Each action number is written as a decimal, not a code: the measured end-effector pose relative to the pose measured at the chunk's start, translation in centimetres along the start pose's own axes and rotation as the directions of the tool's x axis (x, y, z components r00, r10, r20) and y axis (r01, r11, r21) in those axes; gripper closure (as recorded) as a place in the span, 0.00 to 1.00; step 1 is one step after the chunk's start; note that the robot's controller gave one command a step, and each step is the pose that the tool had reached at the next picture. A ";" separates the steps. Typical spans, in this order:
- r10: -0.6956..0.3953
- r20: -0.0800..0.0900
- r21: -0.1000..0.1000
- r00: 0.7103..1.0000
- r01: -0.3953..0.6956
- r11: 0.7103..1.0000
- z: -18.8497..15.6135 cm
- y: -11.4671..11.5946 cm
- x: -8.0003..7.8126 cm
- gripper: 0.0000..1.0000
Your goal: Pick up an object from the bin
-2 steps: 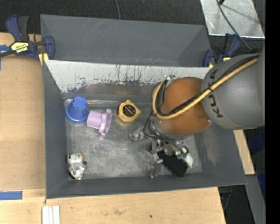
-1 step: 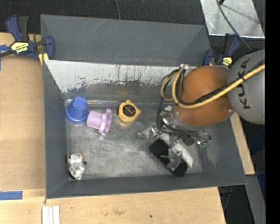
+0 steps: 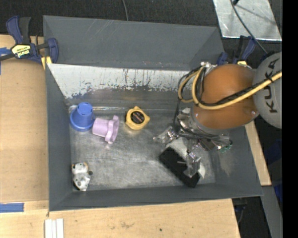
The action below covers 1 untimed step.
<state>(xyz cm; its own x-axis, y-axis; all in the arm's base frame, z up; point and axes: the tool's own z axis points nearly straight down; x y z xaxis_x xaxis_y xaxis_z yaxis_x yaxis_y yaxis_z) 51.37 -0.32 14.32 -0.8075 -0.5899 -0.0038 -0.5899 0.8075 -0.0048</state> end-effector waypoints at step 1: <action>0.113 0.001 -0.003 0.994 -0.113 0.994 7.1 -1.0 -4.6 1.00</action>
Offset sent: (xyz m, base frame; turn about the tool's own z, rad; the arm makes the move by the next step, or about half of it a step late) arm 0.0000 0.0000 0.0000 0.0000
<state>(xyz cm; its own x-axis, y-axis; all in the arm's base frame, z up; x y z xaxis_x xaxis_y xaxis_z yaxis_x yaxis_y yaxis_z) 55.71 1.55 7.21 -0.8689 -0.4950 -0.0050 -0.4950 0.8689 -0.0009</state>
